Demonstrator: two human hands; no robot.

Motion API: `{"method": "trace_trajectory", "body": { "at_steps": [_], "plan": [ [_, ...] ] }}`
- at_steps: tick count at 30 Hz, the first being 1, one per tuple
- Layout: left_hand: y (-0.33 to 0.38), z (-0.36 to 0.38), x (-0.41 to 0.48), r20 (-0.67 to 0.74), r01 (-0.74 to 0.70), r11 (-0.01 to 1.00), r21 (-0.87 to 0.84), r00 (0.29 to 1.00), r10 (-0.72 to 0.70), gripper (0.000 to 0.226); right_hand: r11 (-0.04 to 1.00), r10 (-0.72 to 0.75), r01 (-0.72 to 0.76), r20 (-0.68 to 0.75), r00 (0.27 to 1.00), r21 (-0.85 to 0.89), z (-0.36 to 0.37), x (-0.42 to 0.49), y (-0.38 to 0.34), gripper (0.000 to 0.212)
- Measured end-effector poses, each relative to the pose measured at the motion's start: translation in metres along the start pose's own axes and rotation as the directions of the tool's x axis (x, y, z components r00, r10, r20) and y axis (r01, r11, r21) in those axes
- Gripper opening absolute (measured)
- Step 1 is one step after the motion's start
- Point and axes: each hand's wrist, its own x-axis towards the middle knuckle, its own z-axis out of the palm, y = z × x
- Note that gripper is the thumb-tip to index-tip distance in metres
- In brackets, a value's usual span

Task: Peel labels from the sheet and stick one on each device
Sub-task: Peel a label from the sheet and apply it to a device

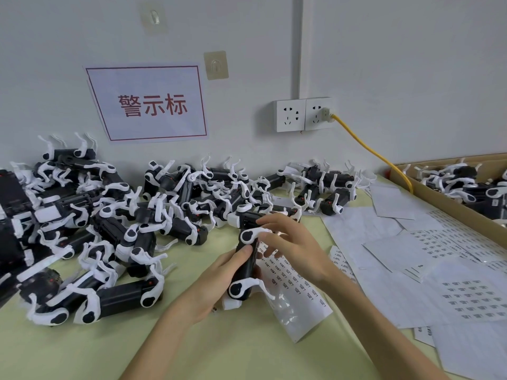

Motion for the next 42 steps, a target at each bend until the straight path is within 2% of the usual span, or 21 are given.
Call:
{"method": "trace_trajectory", "body": {
  "at_steps": [4, 8, 12, 14, 17, 20, 23, 24, 25, 26, 27, 28, 29, 30, 31, 32, 34, 36, 38, 40, 42],
  "plan": [
    [0.001, -0.002, 0.0, 0.038, 0.039, 0.996, -0.074, 0.999, -0.036, 0.037, 1.0, 0.01, -0.01, 0.004, 1.0, -0.018, 0.001, 0.001, -0.002, 0.025],
    [0.003, -0.001, -0.002, 0.113, 0.121, 0.978, -0.169, 0.988, -0.103, 0.019, 1.0, 0.018, -0.018, 0.032, 0.999, 0.002, -0.006, 0.003, -0.004, 0.025],
    [0.004, -0.007, 0.002, 0.134, 0.14, 0.937, -0.319, 0.986, -0.101, 0.037, 1.0, -0.026, 0.026, -0.014, 1.0, -0.004, -0.007, 0.003, -0.003, 0.02],
    [0.004, -0.01, 0.006, 0.076, 0.115, 0.905, -0.41, 0.993, -0.092, 0.042, 1.0, -0.017, 0.017, -0.062, 0.998, -0.006, -0.008, 0.003, 0.0, 0.019],
    [0.001, -0.015, 0.011, -0.126, 0.035, 0.901, -0.433, 0.987, -0.099, 0.039, 1.0, 0.02, -0.02, -0.085, 0.996, -0.005, -0.013, 0.005, 0.001, 0.023],
    [0.001, -0.018, 0.013, -0.239, -0.02, 0.933, -0.359, 0.968, -0.071, 0.03, 0.997, 0.067, -0.067, -0.026, 0.997, 0.029, -0.023, 0.007, 0.0, 0.023],
    [0.001, -0.022, 0.012, -0.306, -0.059, 0.941, -0.332, 0.951, -0.048, 0.023, 0.995, 0.092, -0.09, 0.051, 0.994, -0.041, -0.038, 0.005, -0.002, 0.022],
    [0.0, -0.023, 0.013, -0.315, -0.065, 0.94, -0.335, 0.948, -0.047, 0.022, 0.995, 0.083, -0.082, 0.022, 0.996, -0.052, -0.044, 0.006, -0.005, 0.022],
    [0.0, -0.024, 0.013, -0.321, -0.071, 0.94, -0.335, 0.946, -0.042, 0.021, 0.998, 0.054, -0.056, -0.064, 0.996, -0.028, -0.05, 0.007, -0.008, 0.022],
    [-0.001, -0.025, 0.014, -0.324, -0.077, 0.941, -0.33, 0.945, -0.036, 0.021, 0.998, 0.026, -0.014, -0.219, 0.975, 0.056, -0.058, 0.008, -0.01, 0.022],
    [-0.002, -0.025, 0.015, -0.324, -0.078, 0.943, -0.323, 0.945, -0.033, 0.021, 0.976, 0.038, 0.053, -0.404, 0.914, 0.212, -0.069, 0.008, -0.013, 0.021],
    [-0.002, -0.025, 0.015, -0.323, -0.078, 0.945, -0.317, 0.946, -0.03, 0.02, 0.898, 0.102, 0.163, -0.553, 0.827, 0.409, -0.082, 0.006, -0.017, 0.021],
    [-0.002, -0.024, 0.016, -0.324, -0.08, 0.946, -0.313, 0.946, -0.027, 0.02, 0.767, 0.174, 0.299, -0.633, 0.754, 0.567, -0.097, 0.003, -0.019, 0.027],
    [-0.002, -0.024, 0.016, -0.327, -0.083, 0.946, -0.312, 0.945, -0.025, 0.019, 0.636, 0.214, 0.412, -0.662, 0.718, 0.652, -0.111, -0.001, -0.017, 0.038],
    [-0.003, -0.023, 0.016, -0.332, -0.086, 0.946, -0.312, 0.943, -0.024, 0.018, 0.554, 0.22, 0.467, -0.662, 0.716, 0.689, -0.123, -0.005, -0.014, 0.048],
    [-0.003, -0.023, 0.017, -0.334, -0.087, 0.946, -0.312, 0.942, -0.024, 0.017, 0.533, 0.211, 0.47, -0.649, 0.731, 0.703, -0.132, -0.008, -0.011, 0.051],
    [-0.005, -0.02, 0.018, -0.333, -0.083, 0.948, -0.308, 0.942, -0.026, 0.017, 0.611, 0.239, 0.388, -0.628, 0.74, 0.69, -0.137, -0.008, -0.005, 0.051],
    [-0.007, -0.017, 0.019, -0.335, -0.08, 0.953, -0.294, 0.942, -0.024, 0.019, 0.703, 0.301, 0.278, -0.628, 0.718, 0.655, -0.125, -0.002, -0.005, 0.043],
    [-0.007, -0.018, 0.018, -0.342, -0.081, 0.953, -0.291, 0.939, -0.025, 0.02, 0.795, 0.28, 0.192, -0.629, 0.725, 0.575, -0.102, 0.004, -0.006, 0.032],
    [-0.008, -0.019, 0.019, -0.35, -0.081, 0.95, -0.302, 0.936, -0.031, 0.021, 0.93, 0.146, 0.099, -0.602, 0.785, 0.355, -0.078, 0.009, -0.005, 0.033],
    [-0.007, -0.021, 0.019, -0.36, -0.078, 0.949, -0.307, 0.932, -0.04, 0.022, 1.0, -0.013, 0.016, -0.483, 0.875, 0.002, -0.054, 0.012, 0.0, 0.042]
  ]
}}
